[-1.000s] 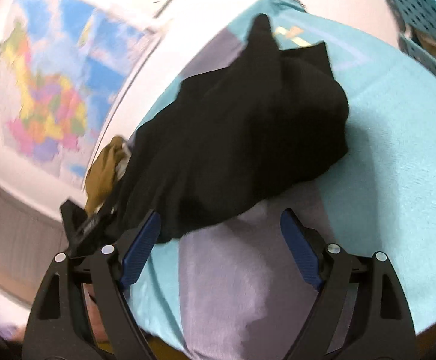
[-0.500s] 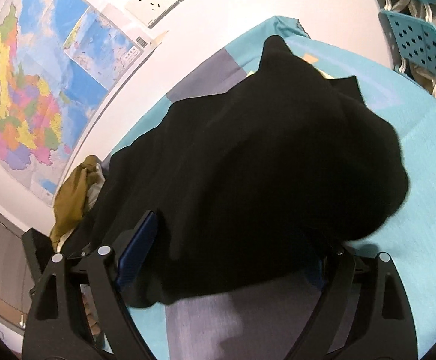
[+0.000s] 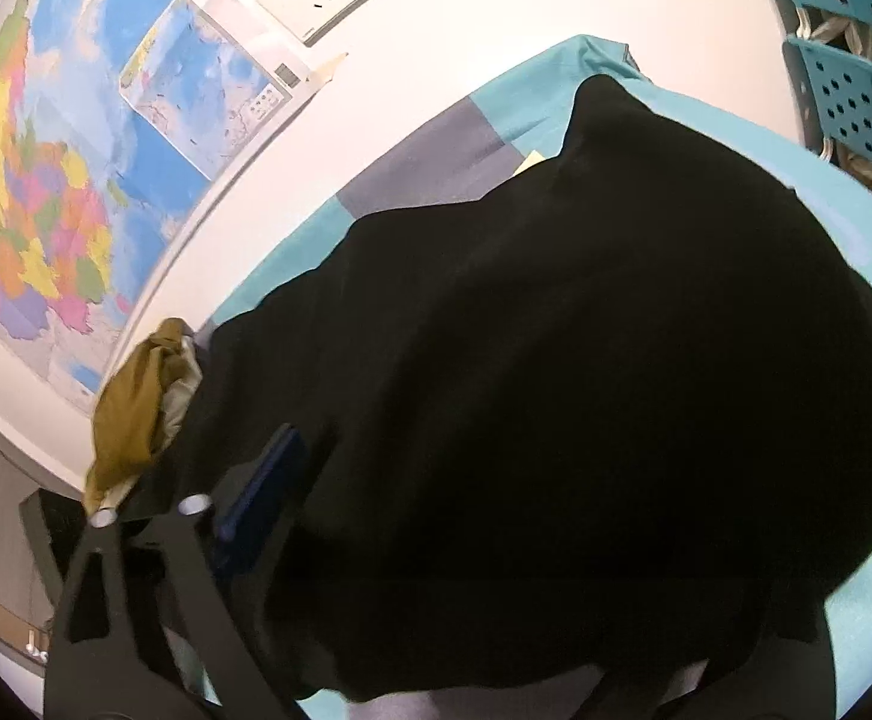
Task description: Fold large clothes
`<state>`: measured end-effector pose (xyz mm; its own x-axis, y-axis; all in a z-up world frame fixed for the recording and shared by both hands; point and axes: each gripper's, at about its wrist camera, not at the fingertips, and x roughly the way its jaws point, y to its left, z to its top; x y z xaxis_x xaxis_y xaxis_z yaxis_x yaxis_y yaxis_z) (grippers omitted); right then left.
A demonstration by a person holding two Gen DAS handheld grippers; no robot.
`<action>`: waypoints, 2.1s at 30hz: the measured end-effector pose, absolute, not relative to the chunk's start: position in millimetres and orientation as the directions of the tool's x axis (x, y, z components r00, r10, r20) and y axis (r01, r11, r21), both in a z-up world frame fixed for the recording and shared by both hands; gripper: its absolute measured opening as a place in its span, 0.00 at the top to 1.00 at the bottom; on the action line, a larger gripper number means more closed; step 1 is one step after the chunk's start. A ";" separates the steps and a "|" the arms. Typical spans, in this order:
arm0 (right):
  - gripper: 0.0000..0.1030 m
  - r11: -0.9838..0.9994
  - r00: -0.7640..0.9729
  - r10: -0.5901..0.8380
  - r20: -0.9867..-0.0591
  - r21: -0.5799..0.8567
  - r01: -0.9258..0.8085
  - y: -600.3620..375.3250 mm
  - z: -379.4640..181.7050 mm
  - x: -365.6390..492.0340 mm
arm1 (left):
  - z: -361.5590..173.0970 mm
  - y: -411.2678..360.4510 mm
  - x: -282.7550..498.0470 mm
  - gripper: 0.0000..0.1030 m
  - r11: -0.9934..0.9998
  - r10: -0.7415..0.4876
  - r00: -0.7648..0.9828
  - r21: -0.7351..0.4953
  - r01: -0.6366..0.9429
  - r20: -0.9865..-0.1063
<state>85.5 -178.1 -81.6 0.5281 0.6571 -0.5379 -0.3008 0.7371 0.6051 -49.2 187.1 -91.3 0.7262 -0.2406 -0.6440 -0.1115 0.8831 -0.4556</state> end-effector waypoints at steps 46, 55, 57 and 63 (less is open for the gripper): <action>0.62 0.635 0.464 0.748 -0.475 0.715 -0.292 -189.1 -95.3 108.9 | -80.4 185.7 -18.9 0.35 0.941 -0.062 0.685 -0.271 -0.202 -0.726; 0.76 0.575 0.453 0.793 -0.407 0.746 -0.336 -194.2 -70.7 96.5 | -64.1 188.0 -29.2 0.64 0.944 -0.073 0.690 -0.273 -0.185 -0.720; 0.76 0.560 0.448 0.809 -0.381 0.732 -0.389 -196.9 -52.4 82.6 | -53.1 194.1 -42.1 0.65 0.936 -0.117 0.708 -0.316 -0.156 -0.696; 0.49 0.575 0.383 0.806 -0.451 0.749 -0.328 -195.4 -73.4 87.1 | -72.0 208.9 -42.1 0.50 0.918 -0.189 0.645 -0.366 -0.151 -0.740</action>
<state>87.1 -195.4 -73.4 0.3833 0.8060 -0.4511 -0.3276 0.5753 0.7495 -42.1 208.9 -72.0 0.6454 -0.1888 -0.7402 -0.1507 0.9185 -0.3657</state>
